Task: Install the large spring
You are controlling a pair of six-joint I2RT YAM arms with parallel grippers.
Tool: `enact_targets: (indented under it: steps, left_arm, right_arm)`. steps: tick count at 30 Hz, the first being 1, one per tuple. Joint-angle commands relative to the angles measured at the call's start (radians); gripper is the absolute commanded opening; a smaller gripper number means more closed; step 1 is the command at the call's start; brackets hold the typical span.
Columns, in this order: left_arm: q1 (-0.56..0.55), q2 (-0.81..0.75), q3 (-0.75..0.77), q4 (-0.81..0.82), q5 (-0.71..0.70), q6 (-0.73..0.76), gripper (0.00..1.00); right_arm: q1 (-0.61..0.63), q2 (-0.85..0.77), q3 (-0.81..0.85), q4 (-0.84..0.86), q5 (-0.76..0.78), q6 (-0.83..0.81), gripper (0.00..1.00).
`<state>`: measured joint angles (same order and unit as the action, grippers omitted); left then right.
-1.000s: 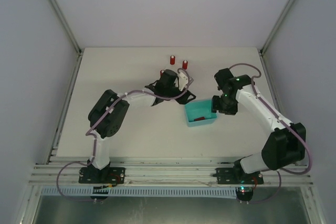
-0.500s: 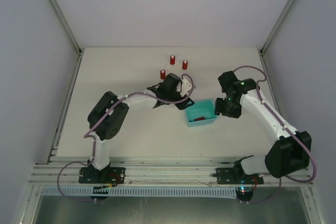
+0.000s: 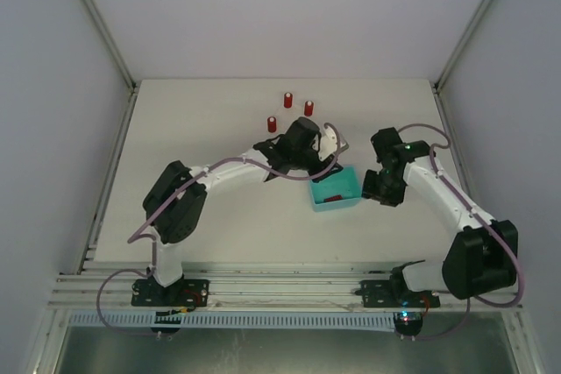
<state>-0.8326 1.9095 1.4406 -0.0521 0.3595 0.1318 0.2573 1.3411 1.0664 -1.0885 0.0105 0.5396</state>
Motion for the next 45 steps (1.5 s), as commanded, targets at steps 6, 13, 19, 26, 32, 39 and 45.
enact_targets:
  steps: [6,13,19,26,32,39,45]
  left_arm:
    - [0.018,0.097,0.064,-0.086,-0.123,0.006,0.43]
    - [0.029,0.113,0.057,-0.108,-0.146,0.02,0.48]
    - [0.027,0.077,-0.01,-0.149,-0.115,-0.015,0.35]
    - [0.022,0.044,-0.032,-0.214,-0.086,-0.098,0.23]
    - [0.018,0.003,-0.072,-0.21,-0.045,-0.249,0.21]
    - [0.018,0.001,-0.079,-0.265,-0.17,-0.372,0.12]
    - [0.014,0.007,-0.102,-0.249,-0.295,-0.544,0.0]
  right_arm:
    - [-0.046,0.096,-0.079,0.206,-0.2,0.141,0.41]
    - [-0.046,0.141,-0.1,0.245,-0.157,0.163,0.41]
    - [-0.046,0.187,-0.044,0.296,-0.117,0.129,0.41]
    - [-0.046,0.267,0.004,0.387,-0.139,0.087,0.33]
    - [-0.046,0.371,0.1,0.417,-0.157,-0.024,0.29]
    - [-0.045,0.462,0.194,0.414,-0.161,-0.127,0.39]
    - [-0.046,0.444,0.262,0.345,-0.103,-0.158,0.48]
